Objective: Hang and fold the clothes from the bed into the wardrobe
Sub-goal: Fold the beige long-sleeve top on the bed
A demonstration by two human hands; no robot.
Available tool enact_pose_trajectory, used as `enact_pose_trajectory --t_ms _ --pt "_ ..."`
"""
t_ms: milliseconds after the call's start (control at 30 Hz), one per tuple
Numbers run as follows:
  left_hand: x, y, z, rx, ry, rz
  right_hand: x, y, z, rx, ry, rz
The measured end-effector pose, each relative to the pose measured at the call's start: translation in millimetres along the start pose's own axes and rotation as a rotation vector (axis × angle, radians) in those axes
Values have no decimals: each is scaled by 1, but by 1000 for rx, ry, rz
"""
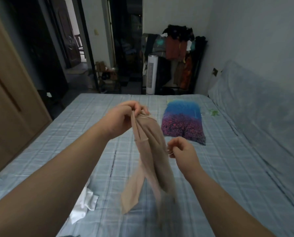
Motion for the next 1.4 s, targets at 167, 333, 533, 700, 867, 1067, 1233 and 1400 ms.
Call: enact_pose_trajectory --t_ms 167,333,533,700,867,1067,1233,1400 --pt "1 5 -5 -23 -83 -6 16 -13 2 -59 143 29" --pt "3 23 -19 16 -73 6 79 -11 -10 -22 172 364" --pt "-24 62 -28 -21 -357 -98 135 6 -46 149 100 616" --pt "-79 104 -31 -158 -940 -176 114 -12 -39 47 272 494" --pt "-100 134 -25 -278 -1310 -134 99 -13 28 -251 633 521" --pt "-107 165 -38 -214 -1512 -190 78 36 63 -351 1009 542" --pt "-106 212 -30 -136 -1377 -378 40 75 92 -182 917 309" --pt "-86 254 -7 15 -1173 -455 15 126 114 -180 775 206"
Point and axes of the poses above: each hand's wrist, its own y-axis away from the middle knuckle, its own x-axis out of the palm, z = x × y, the point moved 9 cm from there along -y, towards the middle knuckle, and after that the axes turned 8 degrees about -y, right-handed, at the moved point
